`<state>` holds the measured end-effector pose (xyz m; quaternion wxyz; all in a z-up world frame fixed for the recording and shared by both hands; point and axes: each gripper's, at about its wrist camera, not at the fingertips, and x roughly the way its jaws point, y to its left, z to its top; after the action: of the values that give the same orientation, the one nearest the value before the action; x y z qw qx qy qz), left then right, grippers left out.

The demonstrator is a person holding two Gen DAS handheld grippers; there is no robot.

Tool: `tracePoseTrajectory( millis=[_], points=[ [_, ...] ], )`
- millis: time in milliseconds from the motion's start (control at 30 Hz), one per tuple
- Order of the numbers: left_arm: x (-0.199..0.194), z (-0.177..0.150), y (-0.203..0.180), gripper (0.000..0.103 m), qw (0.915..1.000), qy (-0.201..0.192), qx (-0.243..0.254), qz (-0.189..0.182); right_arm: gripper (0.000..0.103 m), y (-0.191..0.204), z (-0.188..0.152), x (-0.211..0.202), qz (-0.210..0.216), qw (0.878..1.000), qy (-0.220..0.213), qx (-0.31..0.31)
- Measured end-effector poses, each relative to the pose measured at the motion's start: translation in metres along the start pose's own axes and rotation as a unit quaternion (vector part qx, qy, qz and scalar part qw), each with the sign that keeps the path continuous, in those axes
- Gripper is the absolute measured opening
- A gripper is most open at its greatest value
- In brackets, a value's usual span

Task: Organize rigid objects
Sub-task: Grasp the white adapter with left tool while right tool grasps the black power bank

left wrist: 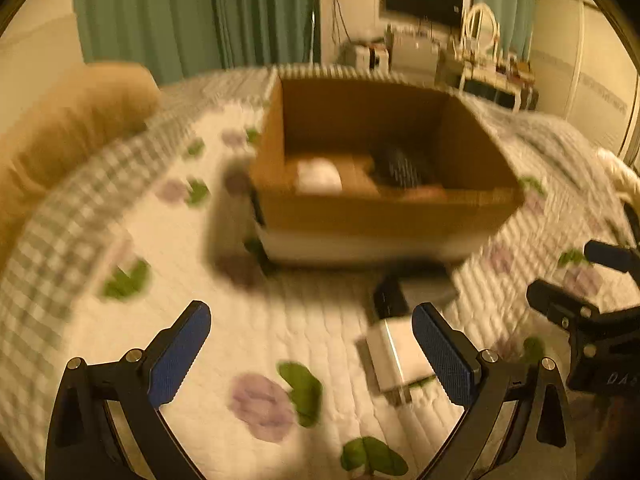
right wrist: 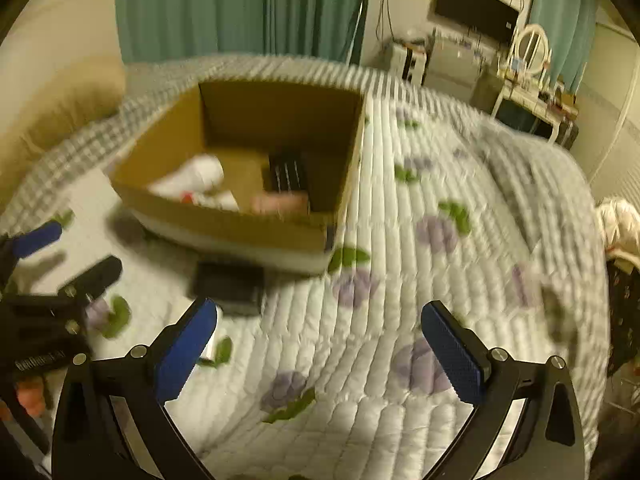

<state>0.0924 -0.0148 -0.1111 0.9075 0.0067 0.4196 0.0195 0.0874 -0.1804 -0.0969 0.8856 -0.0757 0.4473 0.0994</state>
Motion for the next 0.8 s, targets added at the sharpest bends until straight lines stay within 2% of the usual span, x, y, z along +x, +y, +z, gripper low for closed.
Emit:
tracePoseTrajectory(
  millis=[100, 167, 333, 467, 500, 567, 600, 633, 667, 800],
  points=[
    [0.015, -0.015, -0.011, 0.103, 0.9996, 0.026, 0.008, -0.010, 0.103, -0.009, -0.006, 0.015, -0.012, 0.999, 0.025, 0.022],
    [0.019, -0.019, -0.017, 0.103, 0.9993, 0.034, 0.011, -0.015, 0.103, -0.014, -0.008, 0.019, -0.004, 0.999, 0.033, 0.034],
    [0.029, -0.026, -0.037, 0.103, 0.9983, 0.044, 0.023, -0.030, 0.103, -0.019, -0.009, 0.021, -0.001, 0.998, 0.032, 0.053],
    [0.042, -0.029, -0.052, 0.100, 0.9976, 0.050, 0.039, -0.026, 0.103, -0.019, -0.008, 0.022, -0.004, 0.998, 0.032, 0.056],
    [0.046, -0.030, -0.055, 0.098, 0.9973, 0.054, 0.041, -0.028, 0.103, -0.019, -0.008, 0.022, -0.004, 0.998, 0.032, 0.056],
    [0.051, -0.031, -0.059, 0.088, 0.9968, 0.060, 0.045, -0.027, 0.103, -0.020, -0.008, 0.023, -0.003, 0.998, 0.032, 0.059],
    [0.055, -0.031, -0.063, 0.087, 0.9961, 0.064, 0.052, -0.030, 0.103, -0.021, -0.008, 0.023, -0.003, 0.998, 0.032, 0.062],
    [0.058, -0.032, -0.064, 0.075, 0.9956, 0.067, 0.056, -0.032, 0.103, -0.022, -0.008, 0.023, -0.003, 0.997, 0.032, 0.064],
    [0.060, -0.033, -0.065, 0.069, 0.9949, 0.075, 0.058, -0.036, 0.103, -0.022, -0.009, 0.023, -0.002, 0.997, 0.032, 0.065],
    [0.051, -0.033, -0.060, 0.060, 0.9946, 0.072, 0.047, -0.059, 0.102, -0.022, -0.009, 0.023, -0.003, 0.997, 0.032, 0.064]
  ],
)
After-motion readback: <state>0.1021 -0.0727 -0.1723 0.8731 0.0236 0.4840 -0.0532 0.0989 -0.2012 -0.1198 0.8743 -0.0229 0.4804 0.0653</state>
